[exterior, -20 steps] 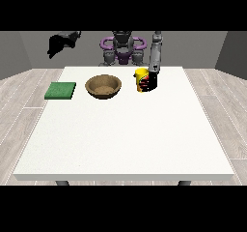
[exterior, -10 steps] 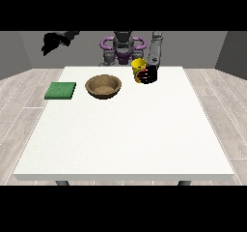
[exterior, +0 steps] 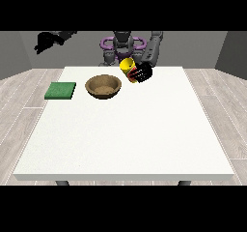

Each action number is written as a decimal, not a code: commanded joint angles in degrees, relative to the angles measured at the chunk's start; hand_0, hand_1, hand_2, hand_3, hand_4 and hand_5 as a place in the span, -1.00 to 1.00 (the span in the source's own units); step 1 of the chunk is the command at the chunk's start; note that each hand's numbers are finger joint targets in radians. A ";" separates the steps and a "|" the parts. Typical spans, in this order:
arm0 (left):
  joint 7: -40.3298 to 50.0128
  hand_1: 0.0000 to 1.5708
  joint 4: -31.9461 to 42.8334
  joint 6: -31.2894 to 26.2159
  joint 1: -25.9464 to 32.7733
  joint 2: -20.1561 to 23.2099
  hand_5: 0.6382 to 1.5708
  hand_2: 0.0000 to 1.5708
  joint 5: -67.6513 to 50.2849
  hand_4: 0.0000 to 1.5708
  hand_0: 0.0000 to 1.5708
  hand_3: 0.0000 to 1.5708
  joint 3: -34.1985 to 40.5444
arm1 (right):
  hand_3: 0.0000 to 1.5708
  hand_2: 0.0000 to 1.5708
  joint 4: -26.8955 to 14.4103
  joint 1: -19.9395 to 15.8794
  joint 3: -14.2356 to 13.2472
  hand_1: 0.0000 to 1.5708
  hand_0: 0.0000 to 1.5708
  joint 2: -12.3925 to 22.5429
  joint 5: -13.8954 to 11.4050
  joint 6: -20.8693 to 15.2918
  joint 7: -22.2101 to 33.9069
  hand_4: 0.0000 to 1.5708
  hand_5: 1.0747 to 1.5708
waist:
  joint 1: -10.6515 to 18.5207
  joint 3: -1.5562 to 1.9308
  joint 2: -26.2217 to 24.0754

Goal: Pick the cup and pour the ball into the bowl, then pick the bowl and place it on the pad

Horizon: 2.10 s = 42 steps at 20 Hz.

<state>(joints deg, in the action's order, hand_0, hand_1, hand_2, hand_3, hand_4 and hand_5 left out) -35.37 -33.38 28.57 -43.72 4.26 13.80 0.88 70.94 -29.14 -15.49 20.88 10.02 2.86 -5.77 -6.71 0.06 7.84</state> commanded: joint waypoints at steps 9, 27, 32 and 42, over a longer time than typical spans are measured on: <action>14.39 0.89 7.26 17.02 -8.36 0.82 0.27 1.00 18.80 0.94 0.89 1.00 -10.06 | -0.14 -0.56 -3.74 -5.07 -1.13 -1.00 -1.00 2.97 2.22 4.18 -0.39 -0.31 0.99 | -3.42 0.07 2.12; 51.38 0.97 23.67 19.76 -18.77 -4.13 0.78 1.00 55.36 0.55 0.97 1.00 -35.92 | -0.21 -0.58 -12.26 -7.09 1.39 -1.00 -1.00 0.55 -1.70 2.64 -2.84 -0.27 0.98 | -3.17 0.02 -2.00; 57.76 0.93 23.89 12.26 -18.61 -4.21 0.21 1.00 62.94 0.90 0.93 1.00 -43.05 | -0.21 -0.56 -12.27 -8.58 3.30 -1.00 -1.00 -2.32 -2.00 2.83 -3.99 -0.27 0.98 | -7.35 -0.01 -1.65; 65.75 0.94 13.03 -1.54 -18.59 -4.26 0.22 1.00 71.91 0.89 0.94 1.00 -50.45 | -0.16 -0.52 -16.38 -12.33 1.89 -1.00 -1.00 -1.30 -1.82 2.36 -4.43 -0.26 0.98 | -5.85 -0.04 -0.89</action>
<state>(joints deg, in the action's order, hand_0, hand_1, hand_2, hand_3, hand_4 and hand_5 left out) 26.32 -16.73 31.02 -63.54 0.10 82.42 -46.95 55.23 -39.20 -13.23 18.79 7.65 4.59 -11.27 -12.11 0.05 6.36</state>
